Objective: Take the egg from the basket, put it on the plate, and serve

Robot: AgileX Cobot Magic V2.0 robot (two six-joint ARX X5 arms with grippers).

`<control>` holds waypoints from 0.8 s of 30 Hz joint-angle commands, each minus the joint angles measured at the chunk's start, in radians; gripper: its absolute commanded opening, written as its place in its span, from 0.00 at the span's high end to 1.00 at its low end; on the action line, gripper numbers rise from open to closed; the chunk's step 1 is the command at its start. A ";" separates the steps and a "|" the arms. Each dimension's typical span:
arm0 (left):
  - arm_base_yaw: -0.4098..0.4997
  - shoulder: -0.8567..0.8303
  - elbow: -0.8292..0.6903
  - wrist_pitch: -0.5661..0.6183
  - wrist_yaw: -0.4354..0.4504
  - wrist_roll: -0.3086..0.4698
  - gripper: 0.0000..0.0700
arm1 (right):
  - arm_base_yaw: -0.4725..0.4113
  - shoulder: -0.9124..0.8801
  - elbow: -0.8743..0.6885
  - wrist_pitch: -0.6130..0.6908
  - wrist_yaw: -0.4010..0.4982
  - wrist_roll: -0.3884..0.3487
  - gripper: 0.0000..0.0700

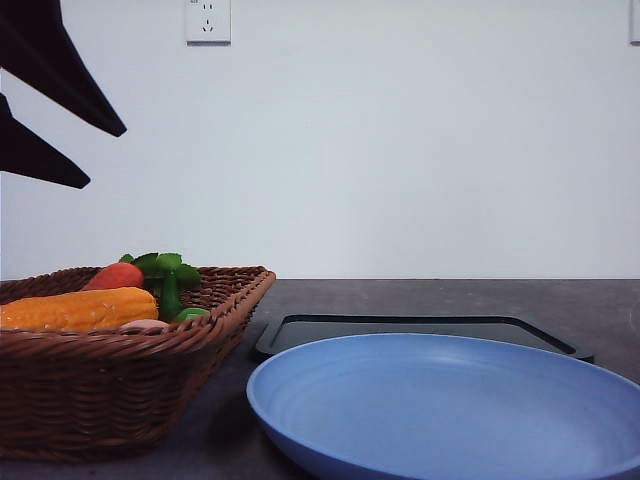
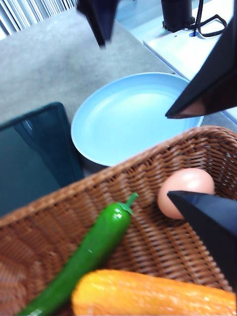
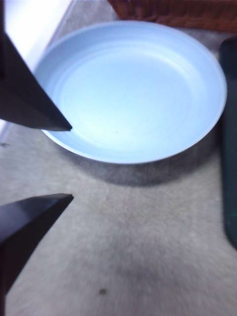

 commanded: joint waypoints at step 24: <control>-0.004 0.010 0.013 0.044 0.002 0.007 0.56 | 0.163 0.335 -0.014 0.317 -0.003 0.113 0.69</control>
